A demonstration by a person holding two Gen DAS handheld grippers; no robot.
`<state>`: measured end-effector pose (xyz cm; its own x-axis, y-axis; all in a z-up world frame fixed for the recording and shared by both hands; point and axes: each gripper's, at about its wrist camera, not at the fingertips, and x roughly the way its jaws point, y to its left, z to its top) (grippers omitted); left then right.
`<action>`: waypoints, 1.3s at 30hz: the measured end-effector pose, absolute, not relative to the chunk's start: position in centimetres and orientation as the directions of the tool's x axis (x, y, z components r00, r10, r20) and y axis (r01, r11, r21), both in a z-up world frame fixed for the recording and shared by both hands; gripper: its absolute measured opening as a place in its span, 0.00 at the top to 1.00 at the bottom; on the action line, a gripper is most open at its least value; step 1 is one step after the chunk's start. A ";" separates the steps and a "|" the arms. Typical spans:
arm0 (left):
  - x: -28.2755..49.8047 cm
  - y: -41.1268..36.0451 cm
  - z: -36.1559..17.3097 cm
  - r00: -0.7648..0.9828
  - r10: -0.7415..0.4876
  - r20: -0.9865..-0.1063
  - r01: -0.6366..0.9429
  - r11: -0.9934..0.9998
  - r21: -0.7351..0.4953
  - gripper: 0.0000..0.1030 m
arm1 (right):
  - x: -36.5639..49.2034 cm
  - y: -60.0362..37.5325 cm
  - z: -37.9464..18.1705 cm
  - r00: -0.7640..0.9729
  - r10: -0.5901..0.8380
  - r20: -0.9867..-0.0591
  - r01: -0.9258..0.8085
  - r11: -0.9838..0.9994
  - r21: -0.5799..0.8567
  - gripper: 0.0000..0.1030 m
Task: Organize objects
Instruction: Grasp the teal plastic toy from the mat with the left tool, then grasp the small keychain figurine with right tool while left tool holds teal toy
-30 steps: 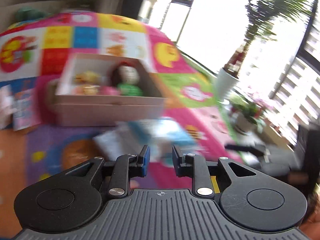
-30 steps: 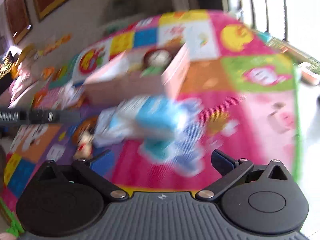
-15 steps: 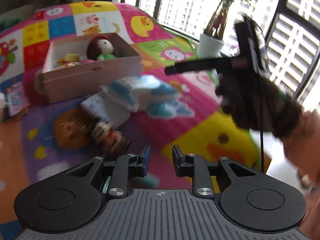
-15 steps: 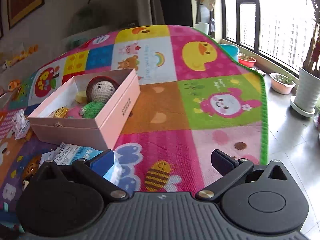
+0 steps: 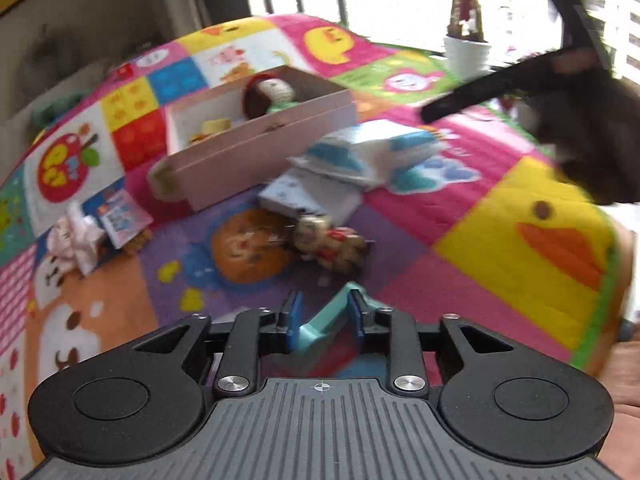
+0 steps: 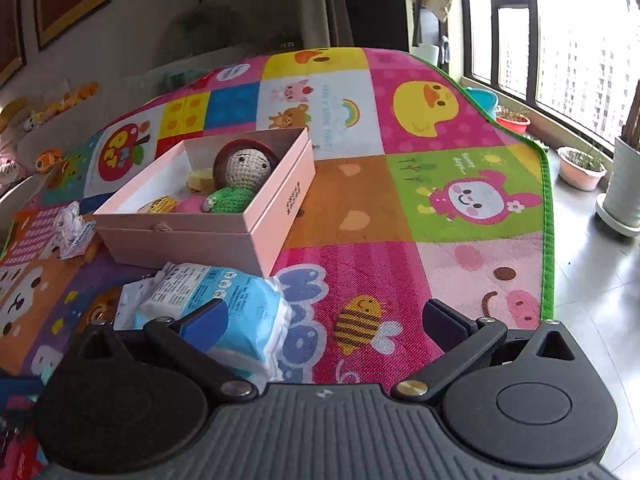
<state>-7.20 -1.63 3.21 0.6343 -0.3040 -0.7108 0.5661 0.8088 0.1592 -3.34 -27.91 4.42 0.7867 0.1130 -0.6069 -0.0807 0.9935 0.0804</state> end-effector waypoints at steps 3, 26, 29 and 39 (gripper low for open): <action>-5.5 -0.5 2.6 0.654 -0.245 -0.716 0.498 0.852 0.163 0.70 | -4.8 -26.1 4.9 0.796 0.124 -0.592 -0.148 0.989 0.008 0.00; -4.4 5.2 1.9 0.629 -0.290 -0.721 0.333 0.939 -0.088 0.78 | -5.0 -11.3 2.0 0.708 0.290 -0.643 -0.491 0.857 -0.154 0.53; -4.4 5.3 1.9 0.631 -0.294 -0.718 0.324 0.941 -0.101 0.78 | -5.2 -10.7 2.2 0.697 0.296 -0.654 -0.519 0.837 -0.174 0.60; -4.8 5.0 1.7 0.653 -0.279 -0.705 0.324 0.943 -0.074 0.78 | -7.3 -12.2 2.5 0.613 0.280 -0.738 -0.535 0.836 -0.127 0.70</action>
